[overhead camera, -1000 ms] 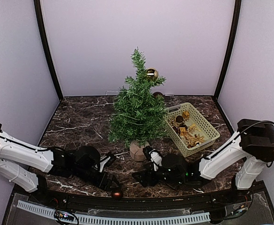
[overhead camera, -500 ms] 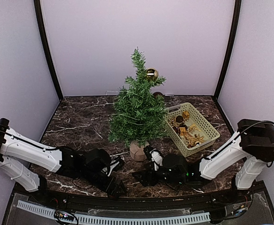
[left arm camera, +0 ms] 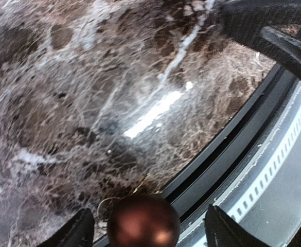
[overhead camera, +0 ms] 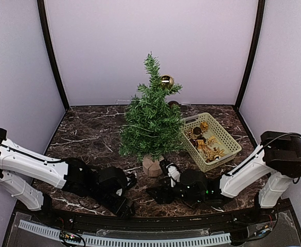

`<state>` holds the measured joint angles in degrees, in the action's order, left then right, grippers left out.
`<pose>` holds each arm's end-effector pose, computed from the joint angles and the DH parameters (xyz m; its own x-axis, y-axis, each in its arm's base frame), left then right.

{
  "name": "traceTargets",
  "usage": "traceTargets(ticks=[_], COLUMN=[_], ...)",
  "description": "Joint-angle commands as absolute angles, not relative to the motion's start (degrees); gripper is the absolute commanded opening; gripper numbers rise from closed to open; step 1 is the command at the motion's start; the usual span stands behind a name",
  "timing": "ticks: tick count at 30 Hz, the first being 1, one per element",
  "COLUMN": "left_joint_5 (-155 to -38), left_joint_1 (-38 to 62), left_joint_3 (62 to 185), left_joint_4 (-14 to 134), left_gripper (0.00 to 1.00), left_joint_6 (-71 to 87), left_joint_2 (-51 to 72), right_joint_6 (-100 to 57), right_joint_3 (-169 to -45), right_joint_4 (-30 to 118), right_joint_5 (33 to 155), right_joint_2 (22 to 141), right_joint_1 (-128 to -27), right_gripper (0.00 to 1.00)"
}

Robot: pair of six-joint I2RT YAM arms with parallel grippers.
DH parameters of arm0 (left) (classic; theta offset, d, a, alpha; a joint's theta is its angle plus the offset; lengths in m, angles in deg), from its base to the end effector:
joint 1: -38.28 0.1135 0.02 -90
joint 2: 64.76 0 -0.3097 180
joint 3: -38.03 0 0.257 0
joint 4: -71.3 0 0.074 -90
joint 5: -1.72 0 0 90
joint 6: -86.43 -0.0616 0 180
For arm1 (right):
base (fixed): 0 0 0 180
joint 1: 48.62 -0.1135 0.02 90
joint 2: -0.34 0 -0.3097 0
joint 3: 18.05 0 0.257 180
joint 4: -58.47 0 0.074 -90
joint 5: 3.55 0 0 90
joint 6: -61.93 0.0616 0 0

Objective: Decorate the small christmas tree
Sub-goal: Pick up the ornament ball from the corner of the board.

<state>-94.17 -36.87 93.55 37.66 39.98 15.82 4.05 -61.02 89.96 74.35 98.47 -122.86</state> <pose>0.0637 -0.2649 0.1946 -0.8306 0.4585 -0.3161 0.5559 0.7165 -0.4215 0.1030 0.3175 0.1553 -0.5650 -0.0878 -0.8204 -0.6948 0.5868 0.4157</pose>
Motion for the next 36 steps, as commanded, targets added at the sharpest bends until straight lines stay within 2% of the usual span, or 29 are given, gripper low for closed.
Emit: traceTargets(ticks=[1,9,19,23,31,36], left_joint_5=[-91.1,-90.6,-90.5,-90.4,-91.6,-99.5], left_joint_1=[-38.0,-39.8,-39.9,-39.9,-36.9,-31.2], left_joint_3=[96.5,98.1,97.4,96.8,96.3,92.9], left_joint_4=[30.6,27.8,28.7,29.7,34.0,43.8], left_gripper=[0.74,0.71,0.52,0.50,0.50,0.49], left_joint_6=[39.0,39.4,40.2,41.1,42.5,41.6], left_joint_2=[16.6,18.6,18.5,16.8,7.2,-2.3], right_joint_6=[4.8,5.2,5.8,6.0,10.8,14.7], right_joint_3=[-60.1,-59.7,-58.3,-58.0,-55.4,-51.6], right_joint_4=[93.2,93.8,94.4,93.4,84.9,85.5], right_joint_5=[72.8,72.0,70.1,69.8,70.6,81.4], right_joint_2=[98.6,98.7,97.3,95.4,79.5,69.4], right_joint_1=[-122.6,-122.6,-122.6,-122.6,-121.3,-116.5], right_gripper=[0.82,0.82,0.82,0.82,0.82,0.83])
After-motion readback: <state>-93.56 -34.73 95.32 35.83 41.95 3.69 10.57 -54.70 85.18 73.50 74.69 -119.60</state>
